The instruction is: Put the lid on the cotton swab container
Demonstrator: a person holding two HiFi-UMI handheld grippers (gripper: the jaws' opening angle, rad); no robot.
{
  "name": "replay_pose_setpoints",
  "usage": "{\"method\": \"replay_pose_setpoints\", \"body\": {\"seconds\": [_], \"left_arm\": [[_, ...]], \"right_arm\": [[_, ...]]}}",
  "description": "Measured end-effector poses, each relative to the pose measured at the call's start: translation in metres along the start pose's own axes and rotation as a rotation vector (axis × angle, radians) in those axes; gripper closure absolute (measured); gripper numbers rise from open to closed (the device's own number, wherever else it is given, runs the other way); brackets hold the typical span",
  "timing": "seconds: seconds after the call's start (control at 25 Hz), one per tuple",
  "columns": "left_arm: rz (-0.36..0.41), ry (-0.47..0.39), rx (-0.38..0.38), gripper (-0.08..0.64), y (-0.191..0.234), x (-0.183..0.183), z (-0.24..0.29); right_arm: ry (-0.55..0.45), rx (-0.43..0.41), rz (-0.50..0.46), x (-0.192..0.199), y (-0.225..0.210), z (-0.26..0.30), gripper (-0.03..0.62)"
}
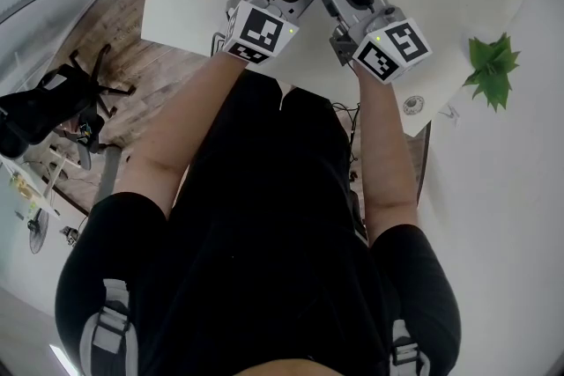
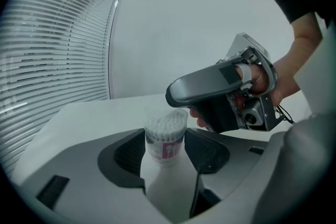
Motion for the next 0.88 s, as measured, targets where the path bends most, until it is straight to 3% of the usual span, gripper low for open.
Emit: {"method": "replay_pose_setpoints", "body": {"seconds": [0.16, 0.44, 0.6, 0.88], "left_arm": [[-0.001, -0.004, 0.006, 0.321, 0.002, 0.000, 0.000], [0.002, -0.005, 0.018, 0.322, 0.002, 0.001, 0.001], [-0.003, -0.001, 0.027, 0.322, 0.002, 0.001, 0.001], [-0.007, 0.005, 0.044, 0.322, 0.003, 0.002, 0.002]], "right_arm": [[0.011, 0.033, -0.033, -0.002, -0.003, 0.004, 0.525], [0.140, 0.068, -0.303, 0.001, 0.012, 0.018, 0.515], [0.159, 0.086, -0.395, 0.003, 0.015, 0.019, 0.515], [0.158, 0.091, -0.376, 0.004, 0.015, 0.018, 0.514]]}}
Point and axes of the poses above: the fingertips, and each gripper's own axes: z forward along the fingers, y to its left, x out of its underside, the point moved 8 cm from there along -z, backward along the fingers, and after that the axes turned 9 degrees about -y, right-handed, at the moved point
